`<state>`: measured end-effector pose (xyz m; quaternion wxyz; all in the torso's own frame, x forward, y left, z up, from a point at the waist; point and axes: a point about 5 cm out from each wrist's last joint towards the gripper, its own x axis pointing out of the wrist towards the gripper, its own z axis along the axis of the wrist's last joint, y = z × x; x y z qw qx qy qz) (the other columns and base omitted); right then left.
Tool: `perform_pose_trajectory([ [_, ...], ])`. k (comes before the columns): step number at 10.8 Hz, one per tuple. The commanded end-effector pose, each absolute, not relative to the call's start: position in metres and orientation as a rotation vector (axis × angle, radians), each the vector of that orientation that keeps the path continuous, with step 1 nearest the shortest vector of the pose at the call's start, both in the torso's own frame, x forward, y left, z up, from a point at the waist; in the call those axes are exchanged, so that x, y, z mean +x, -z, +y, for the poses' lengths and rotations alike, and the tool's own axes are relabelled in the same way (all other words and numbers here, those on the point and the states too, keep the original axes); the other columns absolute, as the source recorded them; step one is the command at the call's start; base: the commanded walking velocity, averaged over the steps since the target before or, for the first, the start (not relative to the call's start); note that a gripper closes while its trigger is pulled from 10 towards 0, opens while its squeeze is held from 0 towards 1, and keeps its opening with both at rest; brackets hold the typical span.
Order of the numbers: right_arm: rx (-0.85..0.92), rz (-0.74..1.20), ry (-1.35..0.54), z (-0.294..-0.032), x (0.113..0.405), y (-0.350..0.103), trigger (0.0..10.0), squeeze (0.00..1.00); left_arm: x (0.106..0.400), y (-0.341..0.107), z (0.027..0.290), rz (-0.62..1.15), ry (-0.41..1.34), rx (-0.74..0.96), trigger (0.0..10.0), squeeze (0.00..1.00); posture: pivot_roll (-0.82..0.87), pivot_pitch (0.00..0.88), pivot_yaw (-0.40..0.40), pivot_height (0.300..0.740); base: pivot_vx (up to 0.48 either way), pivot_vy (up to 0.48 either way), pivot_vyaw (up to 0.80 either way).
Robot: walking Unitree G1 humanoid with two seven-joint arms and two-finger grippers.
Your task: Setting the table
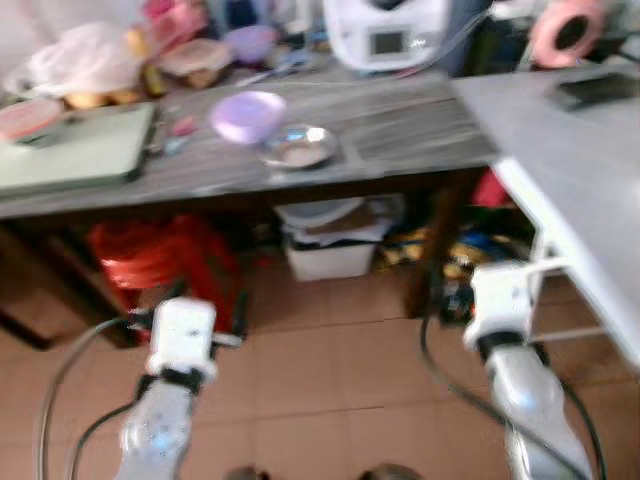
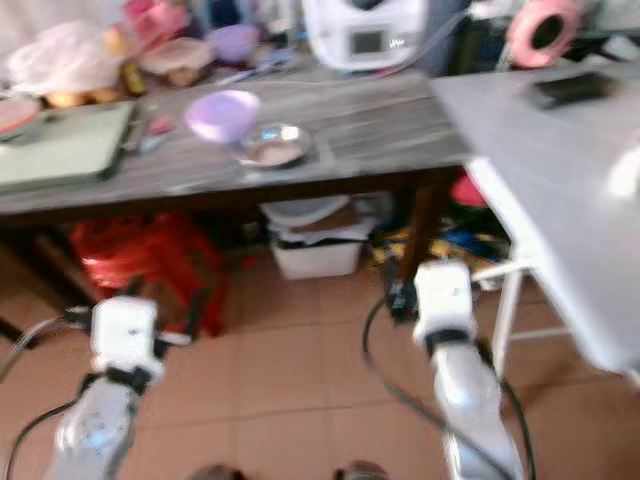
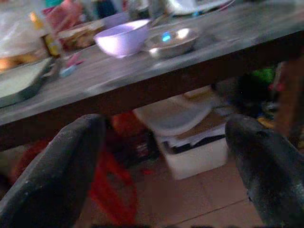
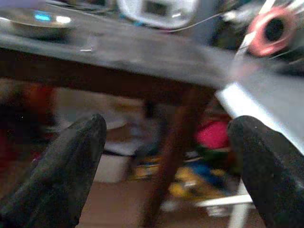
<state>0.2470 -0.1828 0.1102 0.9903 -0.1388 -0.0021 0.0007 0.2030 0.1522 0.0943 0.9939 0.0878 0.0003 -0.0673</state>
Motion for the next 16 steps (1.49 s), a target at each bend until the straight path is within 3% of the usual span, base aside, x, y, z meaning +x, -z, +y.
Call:
perform_pose_trajectory([
  [1,-0.289,-0.025,-0.017,-0.17,0.255,-0.113,10.0,0.0,0.199,-0.099,0.155,0.002,0.133,0.194,10.0,0.0,0.03,0.051,0.035,0.74,0.0,-0.48,0.0],
  [2,-0.199,-0.01,0.031,-0.168,0.259,-0.11,10.0,0.0,0.198,-0.1,0.149,-0.002,0.16,0.192,10.0,0.0,0.03,0.058,0.034,0.74,0.0,-0.48,0.0],
  [5,-0.204,-0.004,0.043,-0.177,0.258,-0.109,10.0,0.0,0.217,-0.103,0.147,-0.017,0.116,0.151,10.0,0.0,0.01,0.088,0.055,0.74,0.0,-0.48,0.0],
  [9,-0.168,-0.035,0.009,-0.175,0.268,-0.115,10.0,0.0,0.217,-0.103,0.143,-0.018,0.092,0.138,10.0,0.0,0.03,0.101,0.018,0.74,0.0,-0.48,0.0],
  [10,-0.157,-0.041,0.015,-0.174,0.273,-0.118,10.0,1.0,0.218,-0.104,0.142,-0.023,0.09,0.143,10.0,0.0,0.04,0.107,0.014,0.74,0.0,-0.48,0.0],
  [12,-0.15,-0.05,0.011,-0.172,0.279,-0.123,10.0,1.0,0.218,-0.106,0.143,-0.026,0.09,0.147,10.0,0.0,0.04,0.123,0.005,0.74,0.0,-0.48,0.0],
  [13,-0.155,-0.059,0.001,-0.17,0.283,-0.126,10.0,0.0,0.218,-0.106,0.142,-0.032,0.094,0.154,10.0,0.0,0.04,0.129,0.005,0.74,0.0,-0.454,0.0],
  [16,-0.152,-0.068,0.003,-0.171,0.287,-0.128,10.0,0.0,0.218,-0.108,0.141,-0.042,0.107,0.162,10.0,0.0,0.04,0.131,0.01,0.74,0.241,-0.355,0.0],
])
